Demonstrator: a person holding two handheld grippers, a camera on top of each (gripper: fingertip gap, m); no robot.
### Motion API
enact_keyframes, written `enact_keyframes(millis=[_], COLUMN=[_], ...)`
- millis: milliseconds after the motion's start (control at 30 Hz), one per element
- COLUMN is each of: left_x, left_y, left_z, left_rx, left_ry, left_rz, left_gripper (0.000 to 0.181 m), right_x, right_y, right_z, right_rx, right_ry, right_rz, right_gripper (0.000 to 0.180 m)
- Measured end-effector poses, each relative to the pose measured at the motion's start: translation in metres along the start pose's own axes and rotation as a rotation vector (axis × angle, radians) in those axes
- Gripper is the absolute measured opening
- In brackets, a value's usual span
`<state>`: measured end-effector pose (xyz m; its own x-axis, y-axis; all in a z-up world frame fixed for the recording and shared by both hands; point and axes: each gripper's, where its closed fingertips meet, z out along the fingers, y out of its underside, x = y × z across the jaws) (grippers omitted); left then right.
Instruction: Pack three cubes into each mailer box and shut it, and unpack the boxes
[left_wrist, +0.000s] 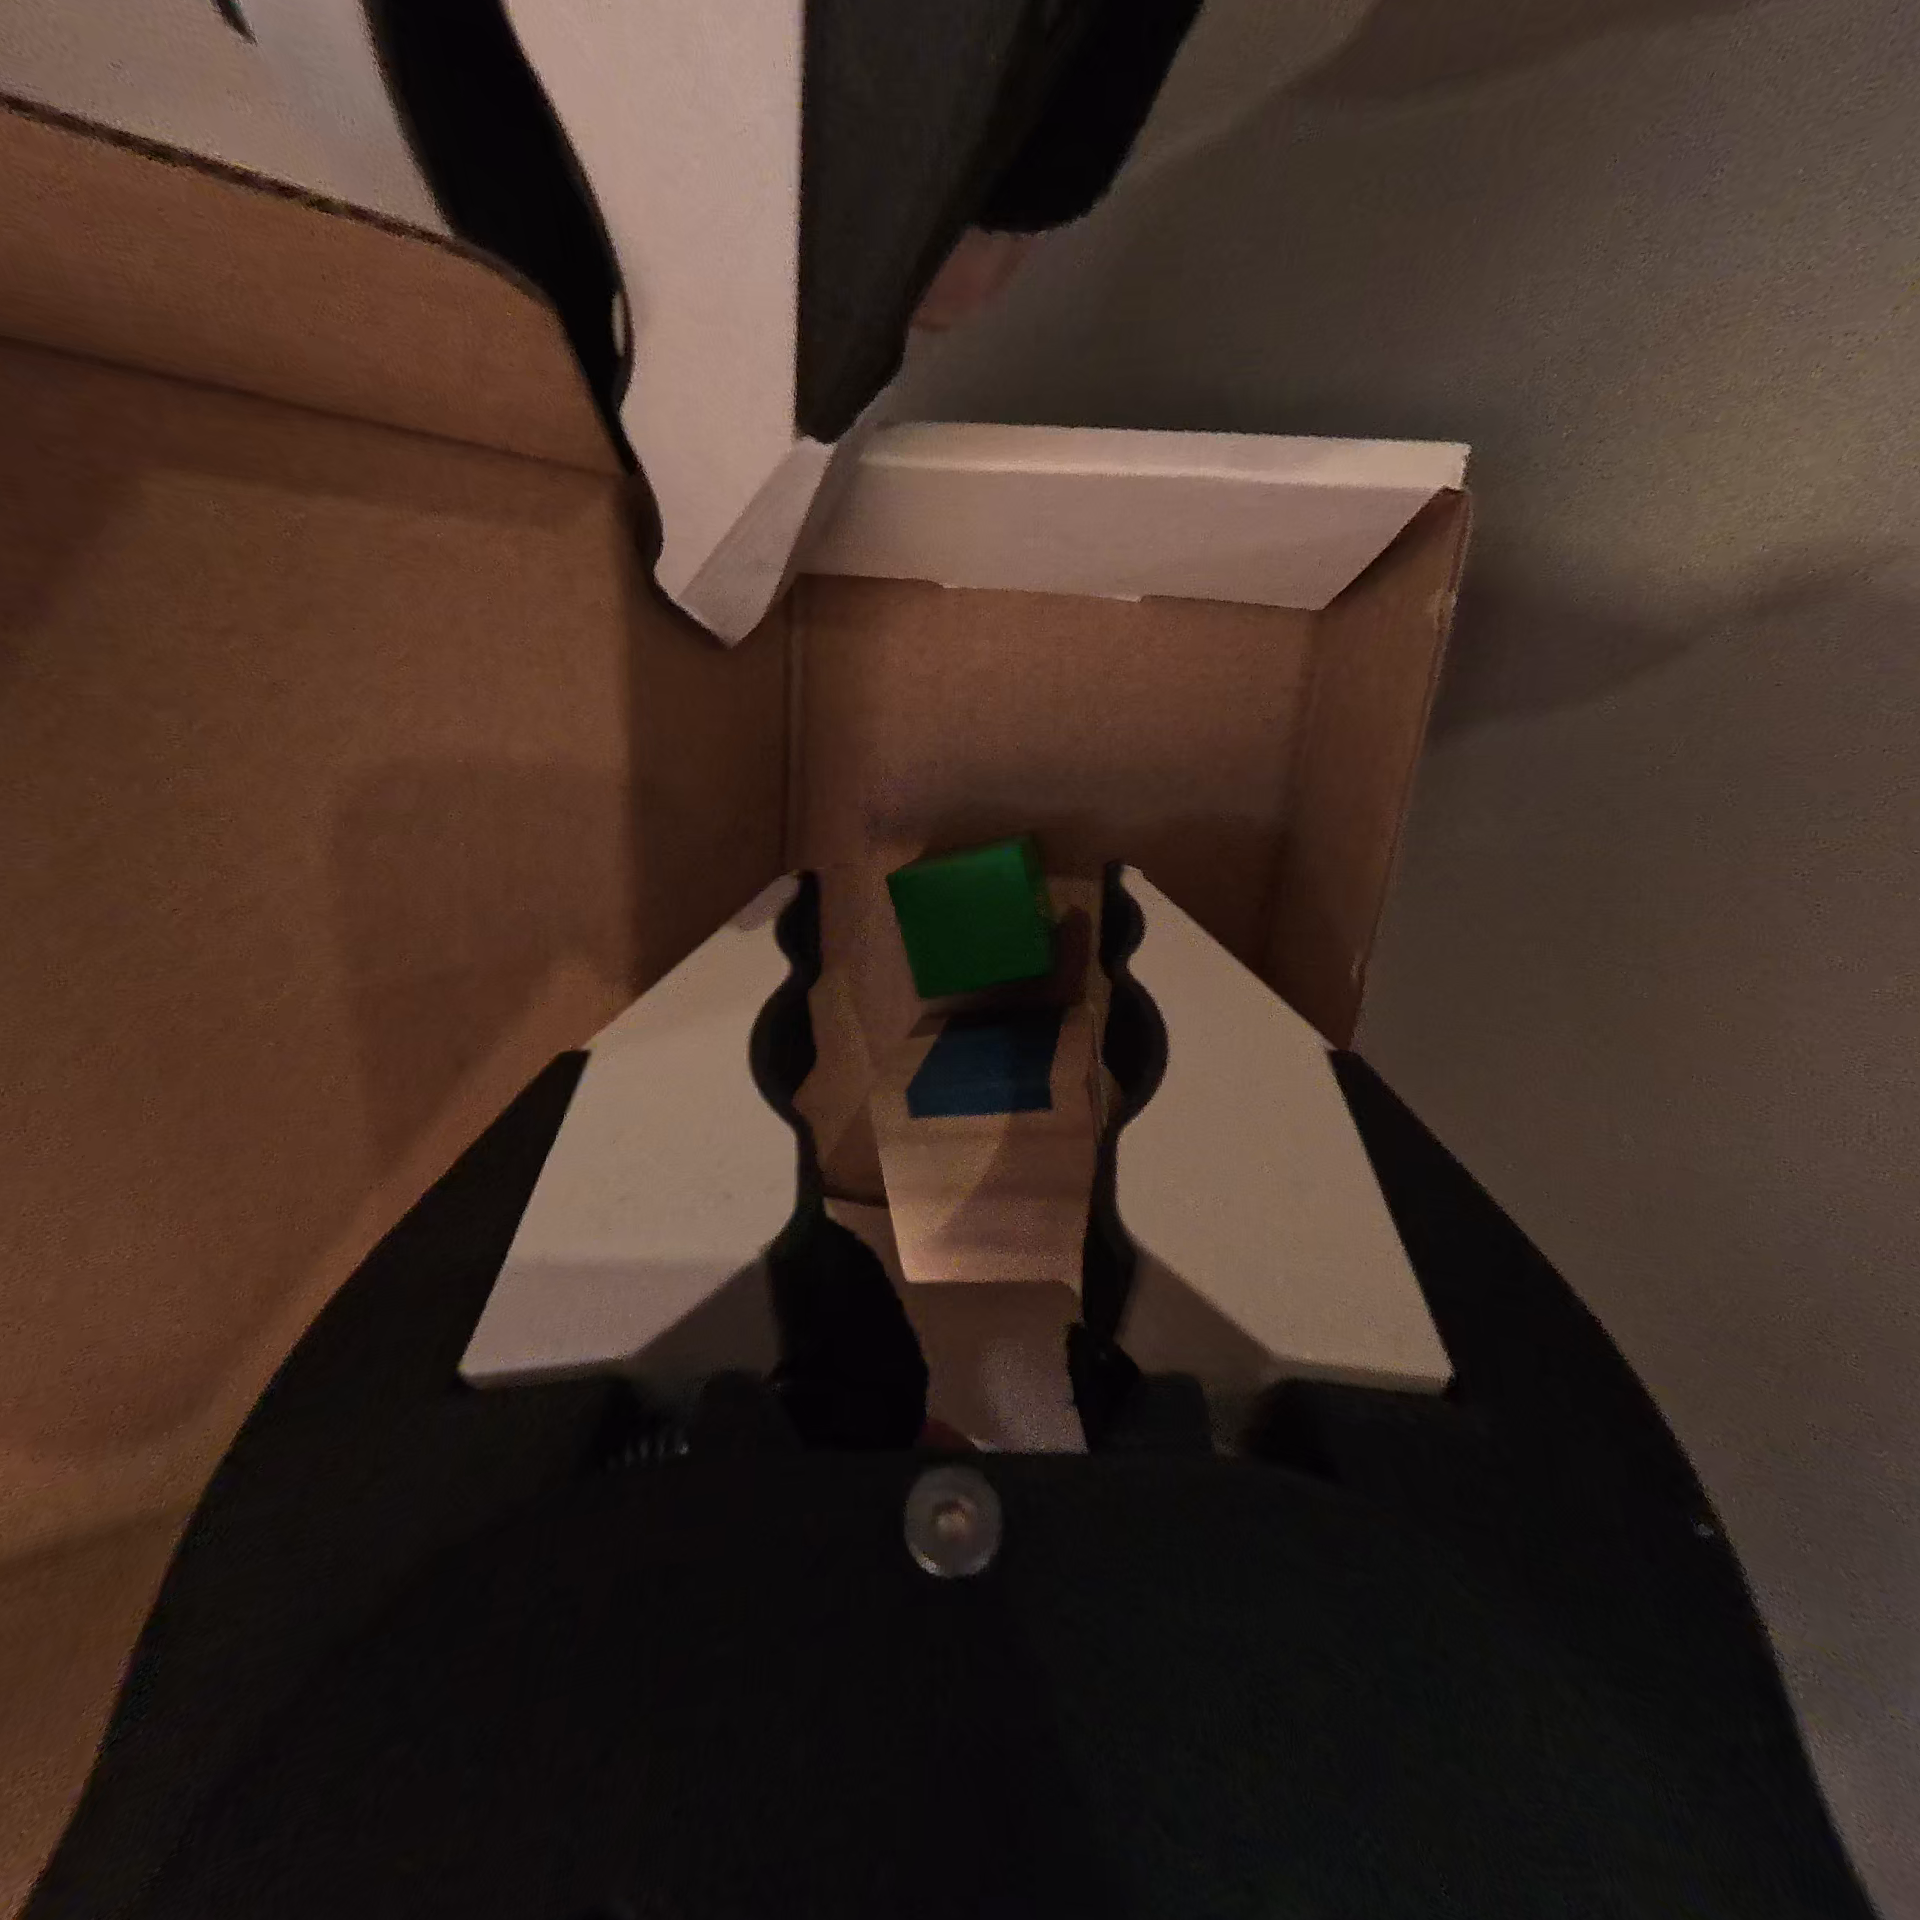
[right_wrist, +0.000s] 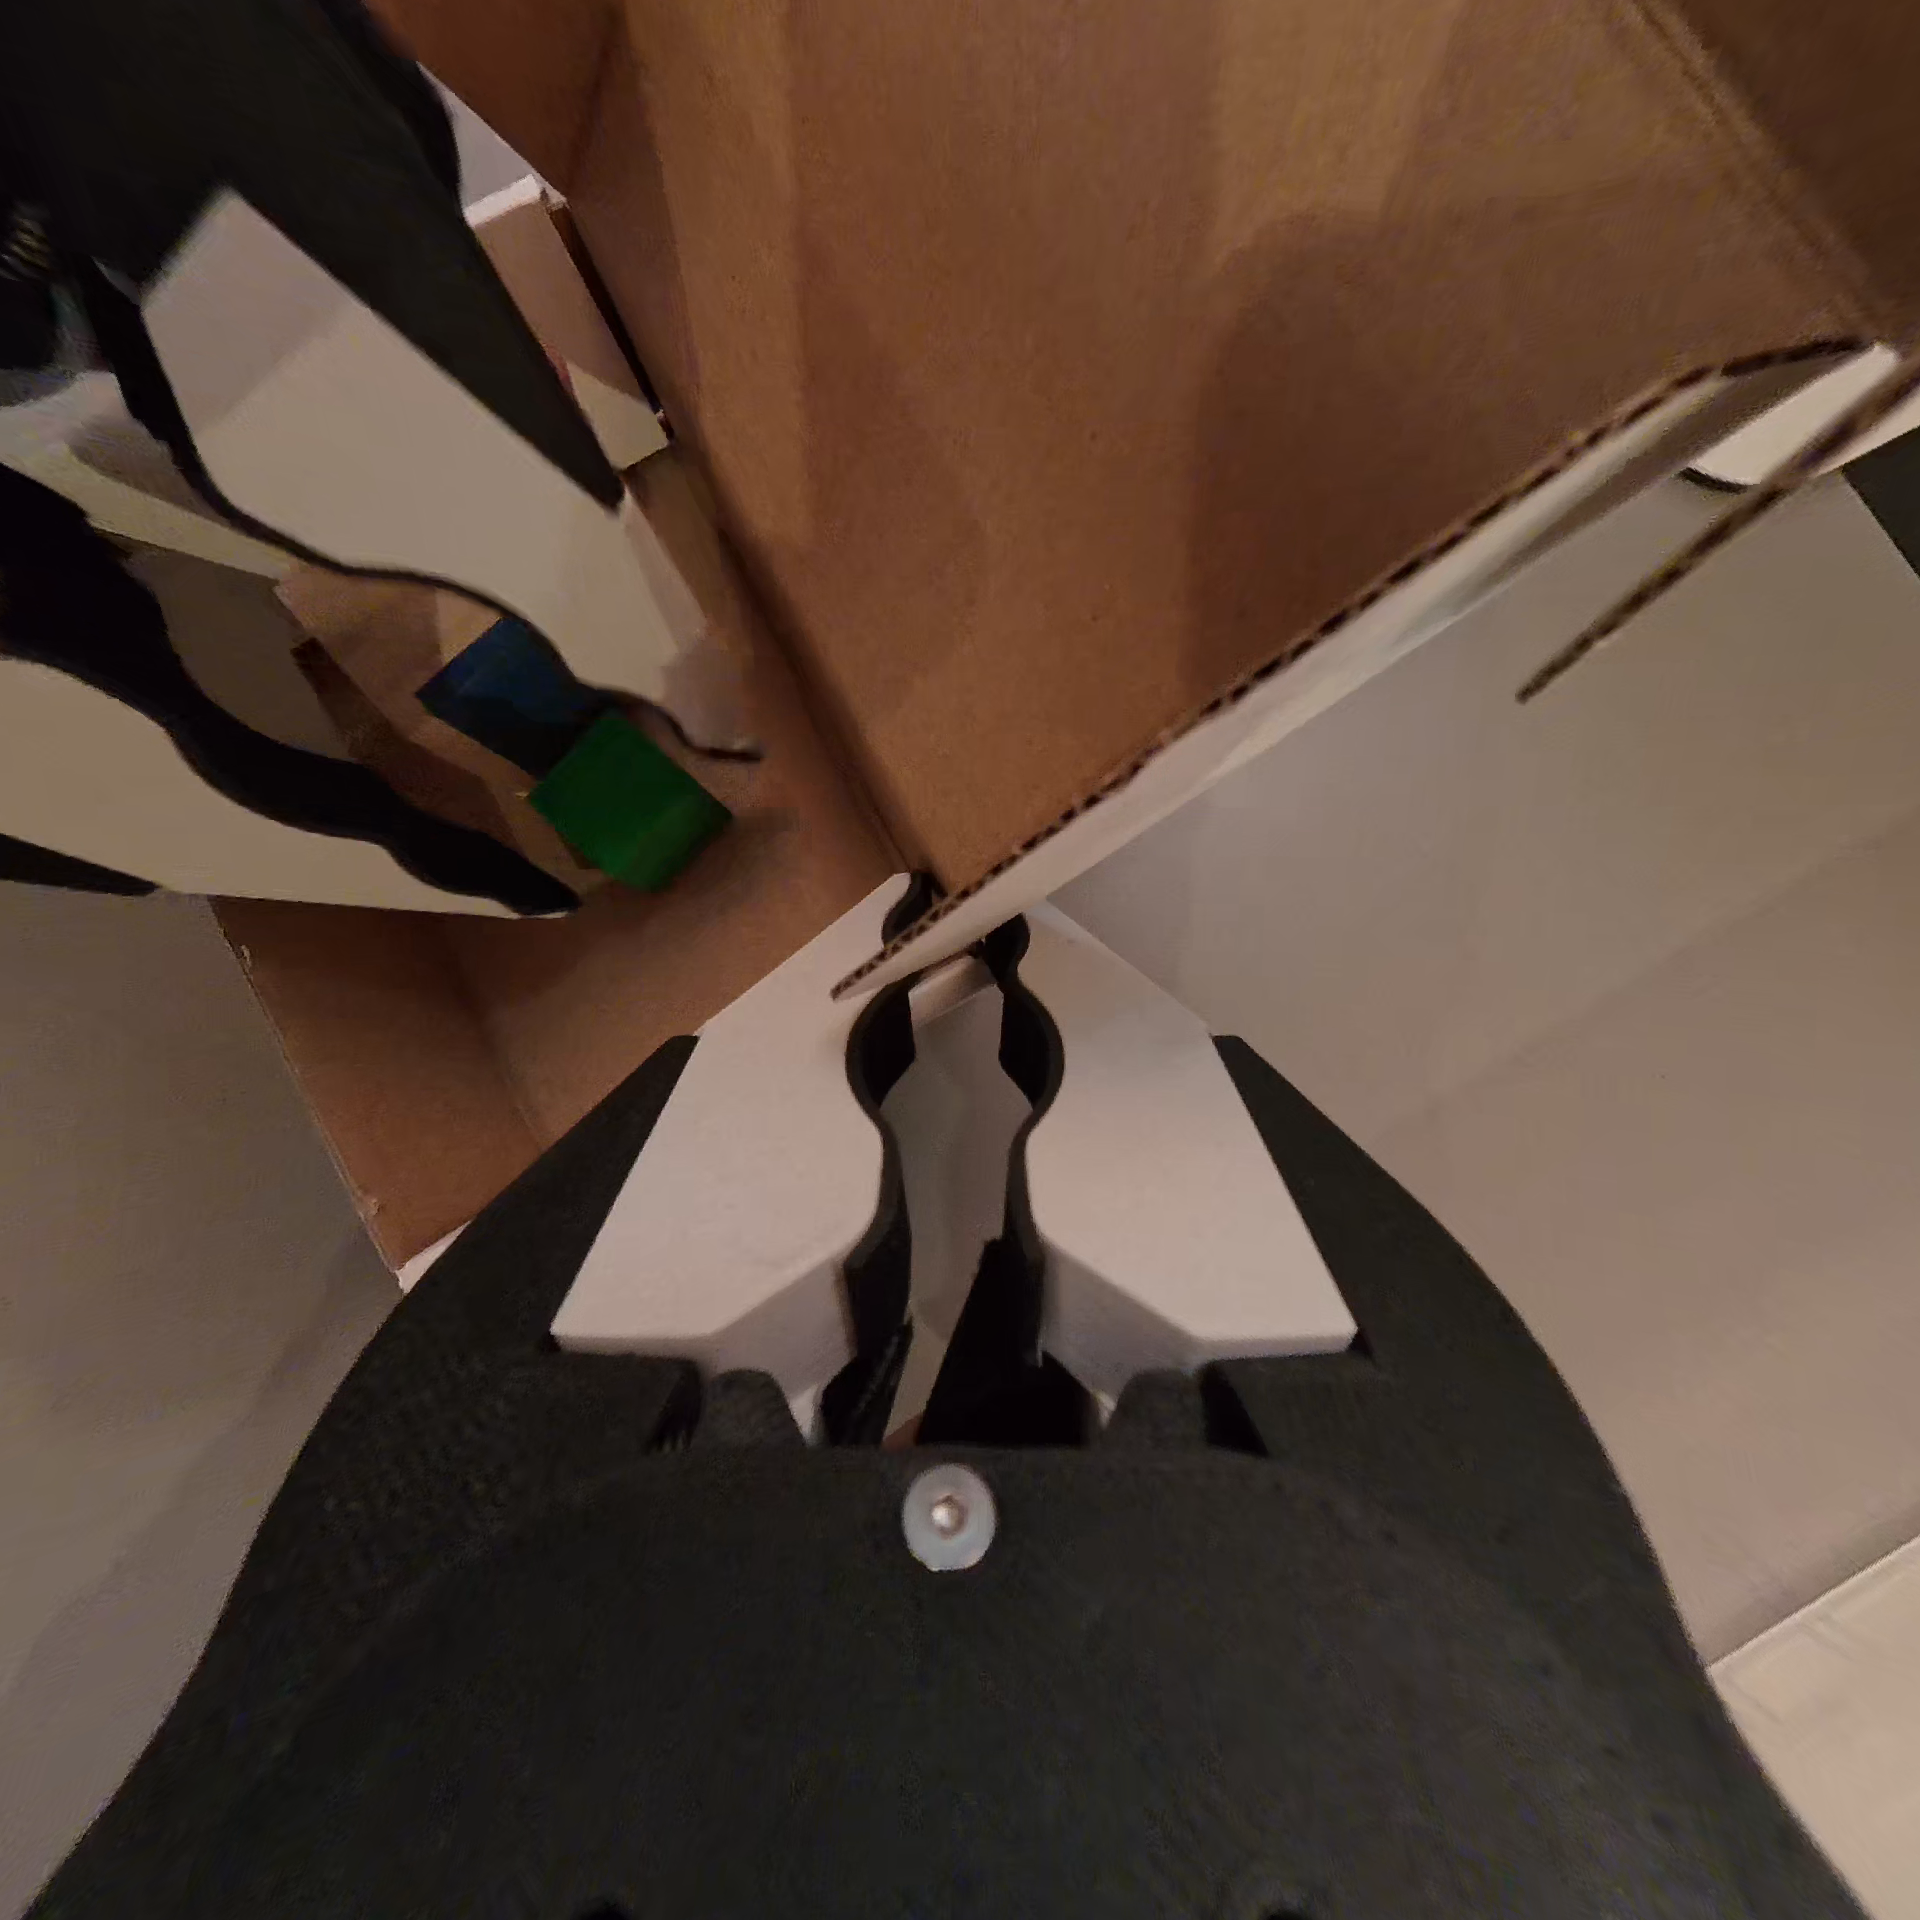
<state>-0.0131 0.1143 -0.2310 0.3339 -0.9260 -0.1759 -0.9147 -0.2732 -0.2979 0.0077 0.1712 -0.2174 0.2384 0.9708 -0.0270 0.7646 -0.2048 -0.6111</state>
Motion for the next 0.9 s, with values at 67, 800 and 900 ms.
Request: enact_keyframes(millis=[67, 800, 900], left_x=[-0.002, -0.094, -0.098], left_y=[-0.002, 0.348, 0.363], left_z=[-0.014, -0.162, -0.138], left_rx=[0.035, -0.190, -0.223], left_ry=[-0.023, -0.422, -0.368], left_rz=[-0.012, -0.466, -0.491], left_gripper=[0.061, 0.051, 0.050], right_x=[0.000, -0.001, -0.001], right_y=[0.000, 0.000, 0.000], right_z=[0.000, 0.000, 0.000], right_rx=[0.002, 0.004, 0.003], right_ry=[-0.002, 0.001, 0.005], right_rz=[0.004, 0.006, 0.006], right_gripper=[0.008, 0.008, 0.008])
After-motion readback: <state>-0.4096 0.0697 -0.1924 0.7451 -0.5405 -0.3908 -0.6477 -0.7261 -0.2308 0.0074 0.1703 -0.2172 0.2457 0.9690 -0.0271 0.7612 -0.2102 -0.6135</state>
